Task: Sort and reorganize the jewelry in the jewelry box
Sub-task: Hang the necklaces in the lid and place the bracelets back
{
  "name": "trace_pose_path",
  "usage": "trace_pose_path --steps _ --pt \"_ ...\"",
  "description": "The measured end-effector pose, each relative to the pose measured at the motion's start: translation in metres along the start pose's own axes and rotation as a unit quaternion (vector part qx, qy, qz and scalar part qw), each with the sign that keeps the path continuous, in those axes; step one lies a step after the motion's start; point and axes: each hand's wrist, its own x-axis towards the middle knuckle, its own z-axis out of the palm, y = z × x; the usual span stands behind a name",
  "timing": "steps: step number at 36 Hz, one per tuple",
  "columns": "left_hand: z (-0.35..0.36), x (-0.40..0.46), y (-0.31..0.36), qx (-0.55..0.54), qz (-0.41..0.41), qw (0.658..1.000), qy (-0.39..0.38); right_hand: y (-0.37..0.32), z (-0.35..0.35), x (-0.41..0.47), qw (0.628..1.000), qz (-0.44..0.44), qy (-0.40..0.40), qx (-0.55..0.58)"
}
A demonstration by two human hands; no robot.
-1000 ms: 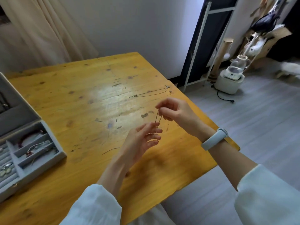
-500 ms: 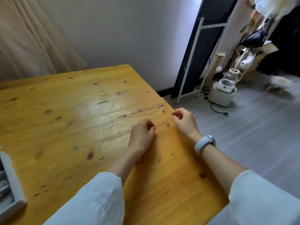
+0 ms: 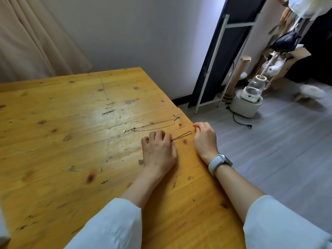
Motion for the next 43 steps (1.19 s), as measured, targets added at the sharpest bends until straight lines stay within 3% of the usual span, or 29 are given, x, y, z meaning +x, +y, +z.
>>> trace_pose_path --steps 6,14,19,24,29,35,39,43 --pt "-0.006 -0.019 0.000 0.046 -0.048 0.987 -0.148 -0.006 0.000 -0.026 0.990 -0.065 -0.032 -0.118" --pt "-0.037 -0.045 -0.030 0.006 0.010 0.984 -0.178 -0.024 -0.006 -0.069 0.979 -0.056 -0.120 -0.156" --pt "-0.076 -0.070 -0.064 -0.001 -0.015 0.991 -0.132 -0.065 0.000 -0.089 0.979 -0.116 -0.113 -0.125" --pt "-0.129 -0.096 -0.122 0.006 -0.056 0.998 -0.023 -0.139 0.024 -0.105 0.968 -0.190 -0.151 -0.068" --pt "-0.192 -0.144 -0.198 0.030 -0.120 0.990 0.072 -0.239 0.062 -0.127 0.935 -0.295 -0.197 -0.013" --pt "-0.250 -0.207 -0.269 0.054 -0.203 0.963 0.167 -0.351 0.097 -0.143 0.896 -0.399 -0.193 0.009" --pt "-0.272 -0.249 -0.306 0.064 -0.314 0.931 0.175 -0.414 0.127 -0.155 0.873 -0.453 -0.184 -0.004" --pt "-0.272 -0.281 -0.330 0.067 -0.431 0.896 0.083 -0.454 0.149 -0.161 0.860 -0.468 -0.196 -0.045"
